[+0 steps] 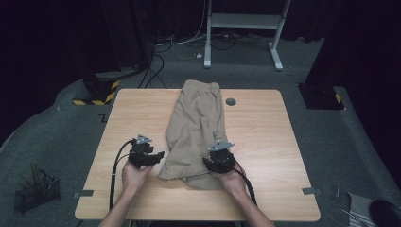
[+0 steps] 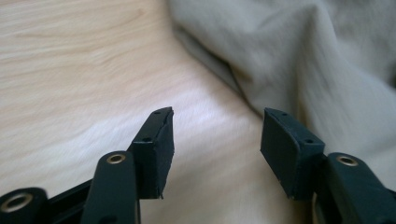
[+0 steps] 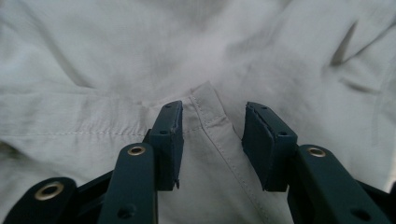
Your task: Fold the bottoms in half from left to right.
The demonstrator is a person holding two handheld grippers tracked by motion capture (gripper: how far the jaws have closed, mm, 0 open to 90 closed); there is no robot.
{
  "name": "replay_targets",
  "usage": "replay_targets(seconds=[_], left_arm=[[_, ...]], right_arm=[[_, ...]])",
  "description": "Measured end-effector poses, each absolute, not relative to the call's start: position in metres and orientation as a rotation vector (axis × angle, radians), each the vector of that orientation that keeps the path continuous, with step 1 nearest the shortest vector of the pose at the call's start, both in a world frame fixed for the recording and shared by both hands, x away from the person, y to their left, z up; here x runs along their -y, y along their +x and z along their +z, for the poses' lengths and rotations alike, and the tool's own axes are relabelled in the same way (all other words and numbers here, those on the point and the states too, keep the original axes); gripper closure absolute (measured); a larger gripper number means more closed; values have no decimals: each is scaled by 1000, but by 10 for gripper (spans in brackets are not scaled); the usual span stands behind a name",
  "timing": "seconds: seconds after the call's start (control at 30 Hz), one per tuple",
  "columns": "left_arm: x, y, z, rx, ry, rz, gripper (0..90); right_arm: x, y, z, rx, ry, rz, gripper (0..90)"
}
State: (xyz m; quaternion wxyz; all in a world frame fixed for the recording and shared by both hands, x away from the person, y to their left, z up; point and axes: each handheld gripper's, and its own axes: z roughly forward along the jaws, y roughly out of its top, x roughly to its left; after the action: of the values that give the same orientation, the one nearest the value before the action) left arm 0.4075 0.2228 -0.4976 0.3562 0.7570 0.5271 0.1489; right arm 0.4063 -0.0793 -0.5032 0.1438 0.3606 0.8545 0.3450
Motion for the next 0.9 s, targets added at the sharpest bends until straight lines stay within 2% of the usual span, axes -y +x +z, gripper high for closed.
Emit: replay_targets(seconds=[0.13,0.27,0.33,0.43,0.53,0.77,0.9], left_arm=[[-209,427,-507,-1346,1945,341,411],[-192,440,-511,-1332,1954,327,414],[-186,445,-514,-1347,1980,334,458],[-180,447,-512,-1347,2026,400,598],[-180,447,-510,-1335,2083,433,683],[-191,446,-508,-1360,2105,465,728],[-196,442,-509,-1379,2097,479,724]], right_arm=[[83,406,-510,-2511,1036,975,764],[90,404,-512,-2525,1010,956,874],[92,403,-512,-2529,1007,957,886],[93,401,-512,-2525,975,948,890],[100,395,-507,-2506,958,968,891],[153,373,-490,-2412,982,1012,892],[176,367,-498,-2419,1035,1012,888]])
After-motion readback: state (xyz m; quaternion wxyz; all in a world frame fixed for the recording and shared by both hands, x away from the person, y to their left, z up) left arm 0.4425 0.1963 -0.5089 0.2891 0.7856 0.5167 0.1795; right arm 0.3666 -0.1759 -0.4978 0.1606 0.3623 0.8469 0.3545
